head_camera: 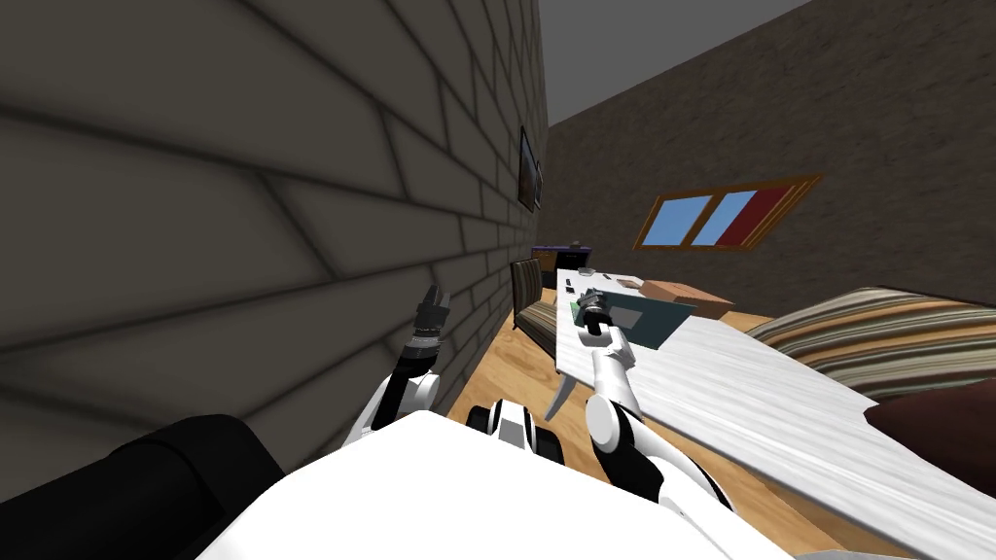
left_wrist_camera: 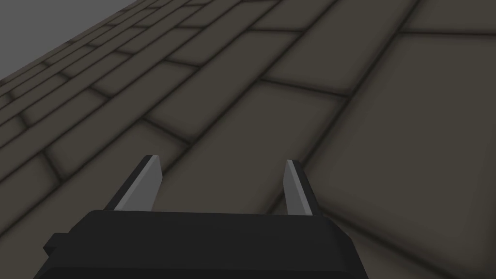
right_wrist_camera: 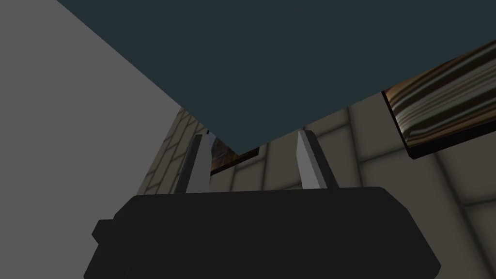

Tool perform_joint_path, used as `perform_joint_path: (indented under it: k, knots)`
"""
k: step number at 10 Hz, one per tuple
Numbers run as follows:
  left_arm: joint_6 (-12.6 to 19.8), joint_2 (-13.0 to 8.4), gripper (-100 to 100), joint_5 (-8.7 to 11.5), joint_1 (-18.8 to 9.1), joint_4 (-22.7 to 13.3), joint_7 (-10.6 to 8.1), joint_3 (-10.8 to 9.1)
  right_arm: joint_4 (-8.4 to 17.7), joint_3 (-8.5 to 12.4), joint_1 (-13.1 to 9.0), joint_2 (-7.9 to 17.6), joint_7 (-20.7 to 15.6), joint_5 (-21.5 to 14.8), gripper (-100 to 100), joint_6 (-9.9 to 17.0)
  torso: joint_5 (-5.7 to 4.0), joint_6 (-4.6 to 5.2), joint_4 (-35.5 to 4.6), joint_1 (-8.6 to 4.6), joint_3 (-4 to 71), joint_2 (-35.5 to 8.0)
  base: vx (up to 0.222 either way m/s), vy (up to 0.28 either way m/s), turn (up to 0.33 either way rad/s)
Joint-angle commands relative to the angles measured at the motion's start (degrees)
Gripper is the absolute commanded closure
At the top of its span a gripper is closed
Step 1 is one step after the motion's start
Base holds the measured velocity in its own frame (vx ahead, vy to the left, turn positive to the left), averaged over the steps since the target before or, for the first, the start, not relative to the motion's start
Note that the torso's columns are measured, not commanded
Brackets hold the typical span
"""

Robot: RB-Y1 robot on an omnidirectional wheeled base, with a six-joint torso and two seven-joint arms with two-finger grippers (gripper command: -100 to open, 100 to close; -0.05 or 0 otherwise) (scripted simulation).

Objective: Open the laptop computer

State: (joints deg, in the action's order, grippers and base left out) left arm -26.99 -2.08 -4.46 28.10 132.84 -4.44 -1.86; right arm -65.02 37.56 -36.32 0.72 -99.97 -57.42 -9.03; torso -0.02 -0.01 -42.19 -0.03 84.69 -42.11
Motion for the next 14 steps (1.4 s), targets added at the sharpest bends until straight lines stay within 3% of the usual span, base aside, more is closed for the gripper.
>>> perform_joint_path:
  k: [1, 2, 3, 4, 5, 6, 7, 8, 9, 10, 11, 12, 13, 14]
  knots:
    - [0.0, 0.0, 0, 0.0, 0.0, 0.0, 0.00, 0.00, -2.1, -4.2, 2.7, 1.5, 1.7, 1.8, 100, 1.0, 0.00, 0.13, -0.1, -0.12, -0.1, -0.1, 0.042, 0.045, -0.075]
    - [0.0, 0.0, 0, 0.0, 0.0, 0.0, 0.00, 0.00, -4.0, -6.3, 4.9, 2.9, 3.3, 3.3, 100, 1.8, -0.01, 0.07, -0.1, -0.19, -0.2, -0.3, 0.056, 0.048, -0.131]
    - [0.0, 0.0, 0, 0.0, 0.0, 0.0, 0.00, -0.01, -4.0, -7.4, 4.9, 2.9, 3.3, 3.3, 100, 1.8, 0.00, 0.13, -0.2, -0.14, -0.2, -0.2, 0.046, 0.036, -0.092]
    - [0.0, 0.0, 0, 0.0, 0.0, 0.0, 0.00, -0.01, -5.9, -9.4, 7.1, 4.3, 4.8, 4.9, 100, 2.7, 0.01, 0.03, -0.1, -0.07, -0.2, -0.3, 0.048, 0.044, -0.119]
    - [0.0, 0.0, 0, 0.0, 0.0, 0.0, 0.00, -0.01, -5.9, -10.7, 7.1, 4.3, 4.8, 4.9, 100, 2.7, 0.02, 0.04, -0.1, 0.02, -0.1, -0.2, 0.042, 0.041, -0.078]
    - [0.0, 0.0, 0, 0.0, 0.0, 0.0, 0.00, 0.00, -7.7, -12.3, 9.2, 5.7, 6.4, 6.4, 100, 3.6, 0.04, -0.02, -0.1, 0.06, -0.1, -0.2, 0.053, 0.050, -0.136]
    - [0.0, 0.0, 0, 0.0, 0.0, 0.0, 0.00, 0.00, -7.7, -14.0, 9.2, 5.7, 6.4, 6.4, 100, 3.6, 0.04, 0.04, -0.1, 0.06, -0.1, -0.1, 0.037, 0.050, -0.080]
    - [0.0, 0.0, 0, 0.0, 0.0, 0.0, 0.00, 0.00, -9.6, -16.0, 11.4, 7.1, 8.0, 7.9, 100, 4.5, 0.04, -0.02, -0.1, 0.06, -0.1, -0.2, 0.045, 0.056, -0.139]
    - [0.0, 0.0, 0, 0.0, 0.0, 0.0, 0.00, 0.00, -9.6, -17.2, 11.4, 7.1, 8.0, 7.9, 100, 4.5, 0.03, 0.04, -0.1, 0.04, -0.1, -0.2, 0.037, 0.050, -0.073]
    - [0.0, 0.0, 0, 0.0, 0.0, 0.0, 0.00, 0.00, -11.4, -19.5, 13.6, 8.5, 9.6, 9.5, 100, 5.3, 0.02, -0.01, -0.1, 0.02, -0.1, -0.2, 0.043, 0.059, -0.141]
    - [0.0, 0.0, 0, 0.0, 0.0, 0.0, 0.00, 0.00, -11.4, -20.5, 13.6, 8.5, 9.6, 9.5, 100, 5.3, 0.02, 0.04, -0.1, 0.03, -0.1, -0.2, 0.038, 0.048, -0.072]
    - [0.0, 0.0, 0, 0.0, 0.0, 0.0, 0.00, 0.00, -13.3, -22.5, 15.8, 9.9, 11.2, 11.0, 100, 6.2, 0.02, -0.02, -0.1, 0.01, -0.1, -0.2, 0.047, 0.046, -0.121]
    - [0.0, 0.0, 0, 0.0, 0.0, 0.0, 0.00, 0.00, -13.3, -23.8, 15.8, 9.9, 11.2, 11.0, 100, 6.2, 0.02, 0.04, -0.1, 0.00, -0.1, -0.2, 0.040, 0.048, -0.073]
    - [0.0, 0.0, 0, 0.0, 0.0, 0.0, 0.00, 0.00, -15.1, -25.1, 18.0, 11.3, 12.7, 12.6, 100, 7.1, 0.02, -0.01, -0.1, 0.03, -0.1, -0.2, 0.043, 0.054, -0.144]
